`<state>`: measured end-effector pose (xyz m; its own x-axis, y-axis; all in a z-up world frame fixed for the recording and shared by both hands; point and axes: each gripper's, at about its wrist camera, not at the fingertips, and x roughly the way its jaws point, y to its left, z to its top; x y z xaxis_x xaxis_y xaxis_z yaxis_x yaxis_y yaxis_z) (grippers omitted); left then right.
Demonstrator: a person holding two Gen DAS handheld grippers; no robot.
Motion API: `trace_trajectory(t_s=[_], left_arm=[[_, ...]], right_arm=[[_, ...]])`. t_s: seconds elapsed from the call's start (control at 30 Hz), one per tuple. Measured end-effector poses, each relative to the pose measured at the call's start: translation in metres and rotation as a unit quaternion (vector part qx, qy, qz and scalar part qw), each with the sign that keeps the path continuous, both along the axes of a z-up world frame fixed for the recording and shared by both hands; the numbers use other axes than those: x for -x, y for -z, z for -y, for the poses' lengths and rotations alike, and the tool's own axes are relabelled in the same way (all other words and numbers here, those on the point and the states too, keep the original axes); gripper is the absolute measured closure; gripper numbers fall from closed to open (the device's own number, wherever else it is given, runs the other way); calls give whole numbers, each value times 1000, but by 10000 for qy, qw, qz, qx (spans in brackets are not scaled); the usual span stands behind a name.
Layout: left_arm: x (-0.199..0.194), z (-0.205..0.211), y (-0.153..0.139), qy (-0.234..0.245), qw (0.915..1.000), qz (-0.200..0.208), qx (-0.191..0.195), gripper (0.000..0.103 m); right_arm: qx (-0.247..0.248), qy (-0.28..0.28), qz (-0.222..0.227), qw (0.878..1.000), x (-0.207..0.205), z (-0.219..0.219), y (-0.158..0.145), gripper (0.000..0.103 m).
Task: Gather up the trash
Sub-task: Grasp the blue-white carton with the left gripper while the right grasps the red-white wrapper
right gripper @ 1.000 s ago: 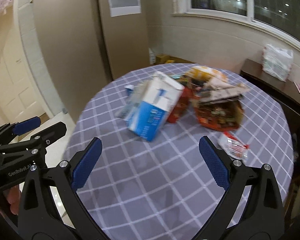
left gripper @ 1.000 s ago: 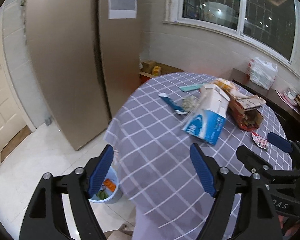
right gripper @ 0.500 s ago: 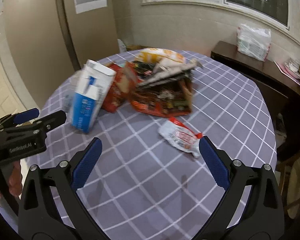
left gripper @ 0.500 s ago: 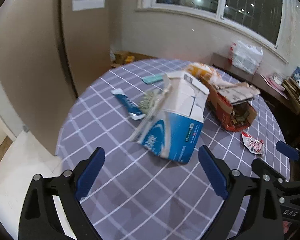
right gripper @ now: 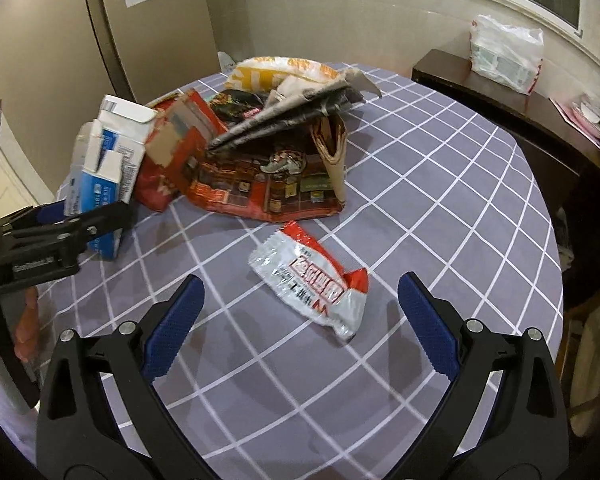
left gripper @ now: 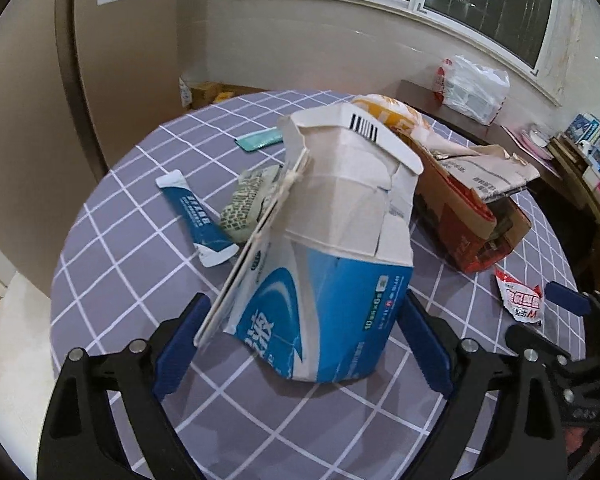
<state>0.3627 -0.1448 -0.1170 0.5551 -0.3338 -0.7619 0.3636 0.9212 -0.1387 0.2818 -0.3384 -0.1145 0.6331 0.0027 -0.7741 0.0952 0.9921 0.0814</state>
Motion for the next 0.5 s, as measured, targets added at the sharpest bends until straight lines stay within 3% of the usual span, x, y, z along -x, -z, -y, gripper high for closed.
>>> trace_trajectory(t_s=[0.1, 0.17, 0.2, 0.27, 0.4, 0.5], left_arm=[[0, -3, 0, 111, 9999, 10, 41, 16], [3, -2, -1, 179, 9998, 58, -36, 17], [5, -3, -1, 187, 9998, 75, -66, 18], [8, -4, -2, 200, 9997, 101, -112, 18], [14, -9, -7, 194, 9996, 158, -107, 18], [20, -13, -12, 155, 9996, 231, -104, 19]], right_arm=[[40, 34, -94, 9999, -7, 2, 7, 12], [67, 96, -55, 9999, -6, 4, 6, 34], [104, 143, -46, 9998, -7, 5, 5, 41], [114, 251, -44, 9996, -7, 10, 4, 69], [-367, 256, -83, 9990, -5, 21, 1, 77], [-358, 295, -61, 9989, -1, 19, -1, 79]])
